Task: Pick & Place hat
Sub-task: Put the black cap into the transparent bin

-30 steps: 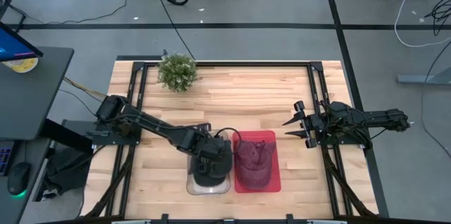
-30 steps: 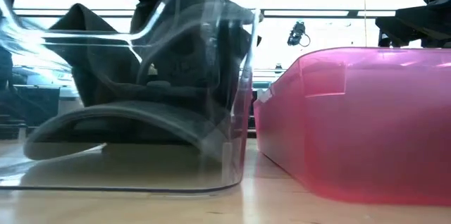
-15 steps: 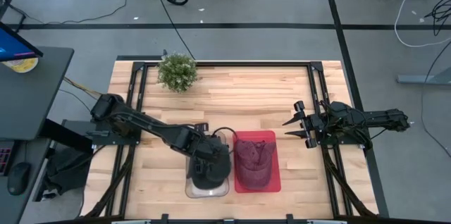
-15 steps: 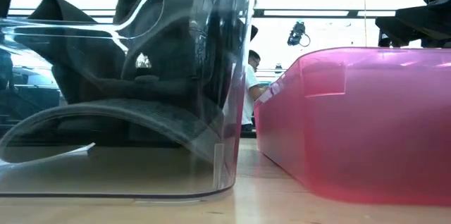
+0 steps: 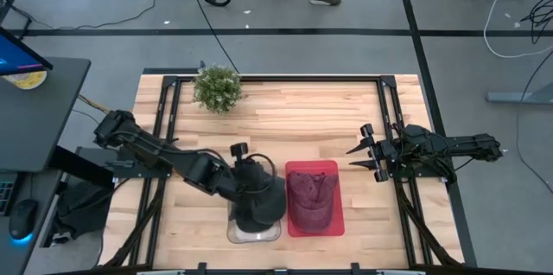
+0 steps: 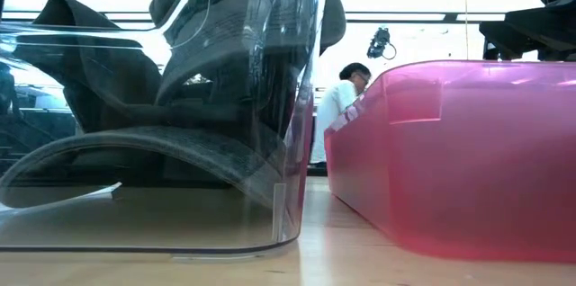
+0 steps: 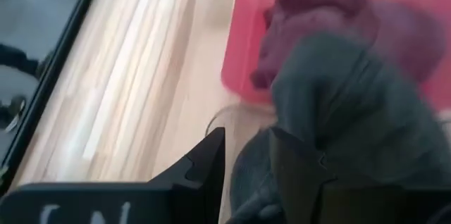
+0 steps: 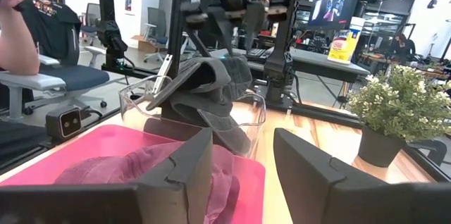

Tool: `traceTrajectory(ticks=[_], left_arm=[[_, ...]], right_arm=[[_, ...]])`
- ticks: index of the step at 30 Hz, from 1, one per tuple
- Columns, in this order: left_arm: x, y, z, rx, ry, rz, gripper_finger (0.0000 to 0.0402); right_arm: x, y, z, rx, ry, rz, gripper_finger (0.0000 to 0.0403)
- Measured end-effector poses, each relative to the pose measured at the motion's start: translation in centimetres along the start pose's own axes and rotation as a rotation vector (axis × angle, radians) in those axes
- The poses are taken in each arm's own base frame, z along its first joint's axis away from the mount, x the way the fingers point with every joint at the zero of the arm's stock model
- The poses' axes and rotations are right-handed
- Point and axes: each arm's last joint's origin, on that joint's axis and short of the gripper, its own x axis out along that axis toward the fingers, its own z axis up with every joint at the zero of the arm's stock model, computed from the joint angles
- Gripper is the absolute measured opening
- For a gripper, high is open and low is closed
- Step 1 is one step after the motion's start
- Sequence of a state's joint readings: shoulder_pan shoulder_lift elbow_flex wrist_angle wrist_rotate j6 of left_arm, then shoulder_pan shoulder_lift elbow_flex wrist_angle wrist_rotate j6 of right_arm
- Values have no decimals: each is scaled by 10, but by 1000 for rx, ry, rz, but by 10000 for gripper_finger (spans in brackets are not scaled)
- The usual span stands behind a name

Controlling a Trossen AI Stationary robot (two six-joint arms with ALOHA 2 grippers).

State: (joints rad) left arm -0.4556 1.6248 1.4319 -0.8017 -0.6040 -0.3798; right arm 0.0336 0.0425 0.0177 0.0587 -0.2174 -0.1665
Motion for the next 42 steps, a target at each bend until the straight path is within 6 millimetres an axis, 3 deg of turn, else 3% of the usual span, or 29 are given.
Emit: traceTrajectory(ticks=[6, 18, 27, 34, 42], left_arm=[[-6, -17, 8, 2, -116, -77, 115], [-4, -34, 4, 42, -82, -229, 115], [25, -45, -1, 36, 10, -291, 115], [55, -41, -9, -21, 176, -340, 115], [64, -33, -17, -58, 291, -304, 115]], right_arm=[[0, 0, 0, 0, 0, 0, 157], [0, 0, 0, 0, 0, 0, 157], [0, 0, 0, 0, 0, 0, 157], [0, 0, 0, 1, 3, 1, 157], [0, 0, 0, 1, 3, 1, 157]])
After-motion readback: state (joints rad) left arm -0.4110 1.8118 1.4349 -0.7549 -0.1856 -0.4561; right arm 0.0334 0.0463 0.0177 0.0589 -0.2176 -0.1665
